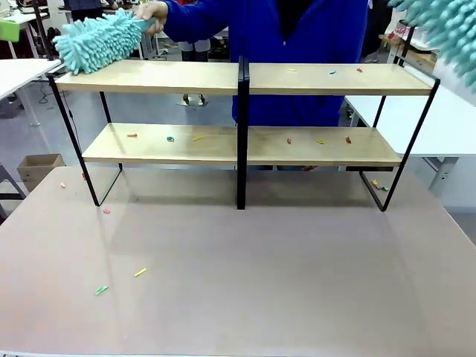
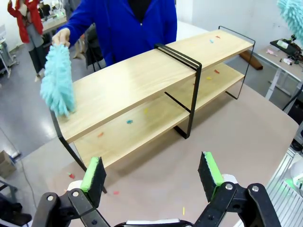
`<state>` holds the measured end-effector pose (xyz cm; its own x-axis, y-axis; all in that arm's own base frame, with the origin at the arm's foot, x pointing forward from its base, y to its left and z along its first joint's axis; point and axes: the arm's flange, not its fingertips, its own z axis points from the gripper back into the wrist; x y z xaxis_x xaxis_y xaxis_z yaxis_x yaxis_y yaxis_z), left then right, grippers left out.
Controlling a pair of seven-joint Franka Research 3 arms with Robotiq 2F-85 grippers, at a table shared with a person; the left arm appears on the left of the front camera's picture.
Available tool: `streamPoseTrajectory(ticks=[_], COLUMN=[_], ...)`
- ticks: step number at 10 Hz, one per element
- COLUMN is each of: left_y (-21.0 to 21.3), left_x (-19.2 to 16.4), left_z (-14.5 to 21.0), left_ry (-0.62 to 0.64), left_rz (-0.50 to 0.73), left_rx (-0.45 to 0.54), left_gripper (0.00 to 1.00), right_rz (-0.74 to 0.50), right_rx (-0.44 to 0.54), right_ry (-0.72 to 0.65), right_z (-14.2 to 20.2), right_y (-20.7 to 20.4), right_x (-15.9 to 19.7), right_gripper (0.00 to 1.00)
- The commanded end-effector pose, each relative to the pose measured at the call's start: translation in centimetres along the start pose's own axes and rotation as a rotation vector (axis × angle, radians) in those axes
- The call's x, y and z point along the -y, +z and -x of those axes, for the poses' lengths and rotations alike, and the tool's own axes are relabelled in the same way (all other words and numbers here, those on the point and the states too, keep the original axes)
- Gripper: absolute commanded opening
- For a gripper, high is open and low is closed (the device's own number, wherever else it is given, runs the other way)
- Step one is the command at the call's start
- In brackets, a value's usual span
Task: Clean the shelves.
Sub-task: Clean a randomly selected level of the Shelf with the Duster, then clean another randomly selected level of the Shelf with the Duster.
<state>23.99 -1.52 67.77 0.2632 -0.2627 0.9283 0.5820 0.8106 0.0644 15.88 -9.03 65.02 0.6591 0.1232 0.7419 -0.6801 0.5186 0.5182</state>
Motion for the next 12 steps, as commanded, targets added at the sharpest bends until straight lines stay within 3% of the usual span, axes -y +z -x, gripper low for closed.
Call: streamPoseTrajectory(ticks=[1,3,4,5,12], left_y=[0.1,0.1,0.1,0.1,0.1], left_x=[-0.2,-0.2,-0.2,-0.2,-0.2], left_z=[0.1,0.1,0.1,0.1,0.1], left_ry=[-0.008,-0.008,-0.008,-0.008,-0.008], left_rz=[0.010,0.010,0.010,0.010,0.010], left_rx=[0.003,0.003,0.003,0.003,0.003], left_gripper=[1.00,1.00,1.00,1.00,1.00], right_rz=[0.027,0.089,0.082,0.065,0.065], right_rx=[0.134,0.208,0.212,0.158,0.158], right_ry=[0.076,0.056,0.019,0.048,0.048], right_z=[0.4,1.2,1.4,0.5,0.5], right_y=[1.3,3.0,1.8,3.2,3.2], right_x=[-0.5,-0.6,0.4,-0.8,-0.8], right_gripper=[0.00,0.00,0.00,0.00,0.00])
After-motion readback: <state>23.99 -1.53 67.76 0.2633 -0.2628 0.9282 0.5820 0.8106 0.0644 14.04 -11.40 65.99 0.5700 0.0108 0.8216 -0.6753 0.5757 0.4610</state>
